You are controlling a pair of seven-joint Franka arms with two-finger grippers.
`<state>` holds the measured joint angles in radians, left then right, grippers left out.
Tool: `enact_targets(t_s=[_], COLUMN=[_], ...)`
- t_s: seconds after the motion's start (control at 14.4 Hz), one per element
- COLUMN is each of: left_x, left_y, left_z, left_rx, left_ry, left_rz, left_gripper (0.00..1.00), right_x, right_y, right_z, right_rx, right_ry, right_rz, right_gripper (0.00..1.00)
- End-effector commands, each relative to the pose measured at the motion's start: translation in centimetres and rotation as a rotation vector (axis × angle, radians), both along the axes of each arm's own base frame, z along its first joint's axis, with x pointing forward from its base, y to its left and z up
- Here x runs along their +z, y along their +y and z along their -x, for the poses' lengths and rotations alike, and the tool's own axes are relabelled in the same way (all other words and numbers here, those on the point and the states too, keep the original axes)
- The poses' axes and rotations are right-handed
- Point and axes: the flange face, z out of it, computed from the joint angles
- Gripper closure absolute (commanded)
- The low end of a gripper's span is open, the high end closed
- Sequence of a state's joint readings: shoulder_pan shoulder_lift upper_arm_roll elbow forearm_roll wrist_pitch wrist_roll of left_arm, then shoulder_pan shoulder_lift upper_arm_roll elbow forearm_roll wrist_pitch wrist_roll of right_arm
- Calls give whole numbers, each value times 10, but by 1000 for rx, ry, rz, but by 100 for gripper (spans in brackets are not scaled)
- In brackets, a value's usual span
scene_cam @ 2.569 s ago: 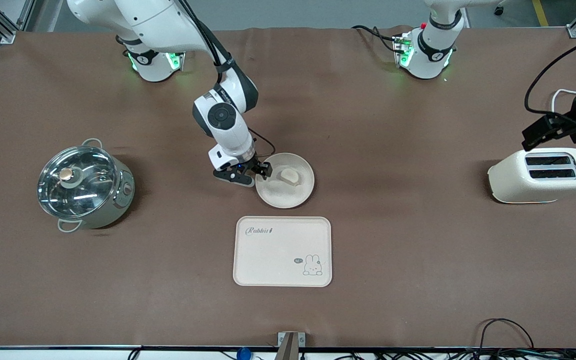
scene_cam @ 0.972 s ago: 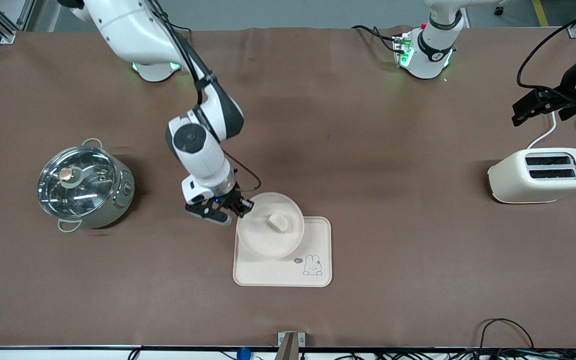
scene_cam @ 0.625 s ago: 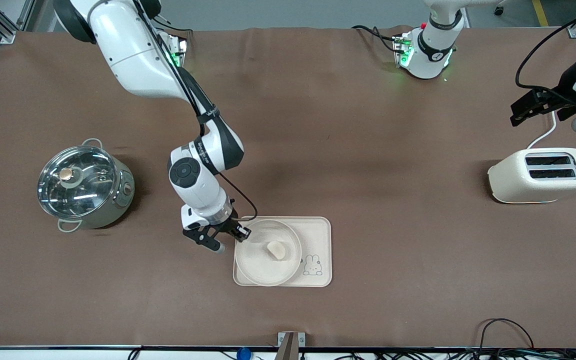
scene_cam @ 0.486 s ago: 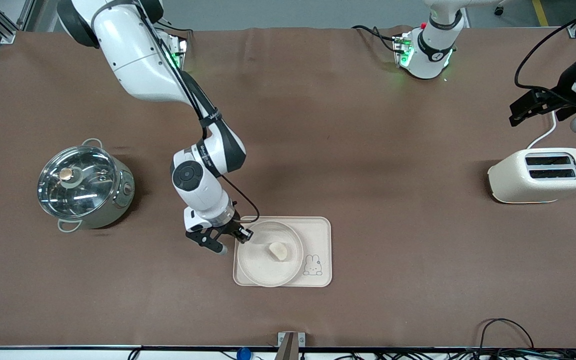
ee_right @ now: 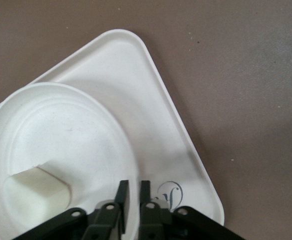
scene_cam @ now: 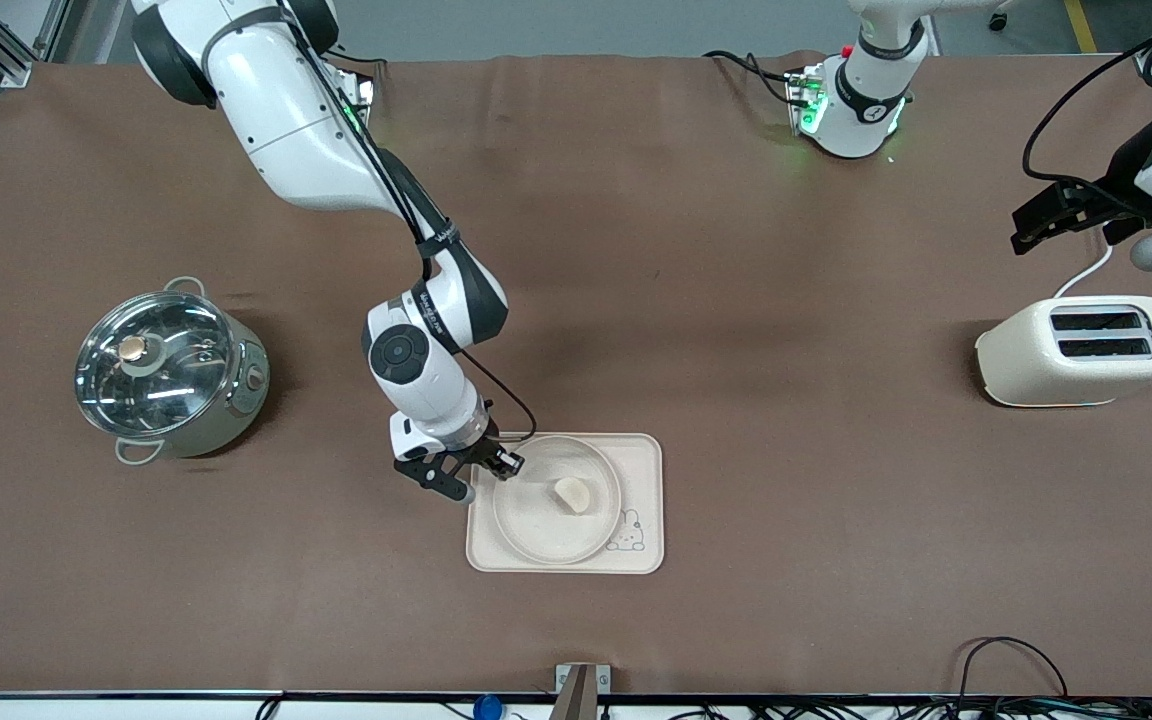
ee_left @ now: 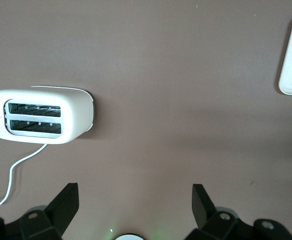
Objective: Place bun in plate and plate on tray
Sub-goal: 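Open the right gripper and withdraw it past the steel pot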
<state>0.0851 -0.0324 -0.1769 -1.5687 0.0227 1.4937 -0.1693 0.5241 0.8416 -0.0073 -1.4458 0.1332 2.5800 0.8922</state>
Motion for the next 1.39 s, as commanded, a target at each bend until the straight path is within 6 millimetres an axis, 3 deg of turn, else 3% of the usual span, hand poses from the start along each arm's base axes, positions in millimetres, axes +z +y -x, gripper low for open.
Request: enact_targets(t_s=[0.0,0.07,0.21,0.35,0.56,0.83,1.04,1.18,1.32], left_x=[2,1,1,2,3,3,4,5,5], left_y=[1,1,0,-1,-2,-6,-8,-17,-18], left_z=[1,1,1,1,1,1,2,5,6], left_rx=[-17,-17,-18,-20,-24,-32,-35,-52,-53], left_ry=[-2,-2,-2,-4,-5,-7,-8,-3,-3], left_rz=[17,17,17,17,15,15,17,15,14], left_gripper=[0,0,0,0,0,0,0,0,0], right_x=[9,16,44,85,149,230,274,303,349], right_y=[6,6,0,-13,-49,-128,-200,-234,-278], right_z=[-2,-2,-5,-6,-7,-8,0,13,35], right_rx=[-12,-4,-3,-4,14,21,74,113,130], right_ry=[-11,-15,-17,21,76,122,187,212,226], right_rz=[-21,-20,-18,2,46,99,142,184,224], right_gripper=[11,3,0,0,0,0,0,0,0])
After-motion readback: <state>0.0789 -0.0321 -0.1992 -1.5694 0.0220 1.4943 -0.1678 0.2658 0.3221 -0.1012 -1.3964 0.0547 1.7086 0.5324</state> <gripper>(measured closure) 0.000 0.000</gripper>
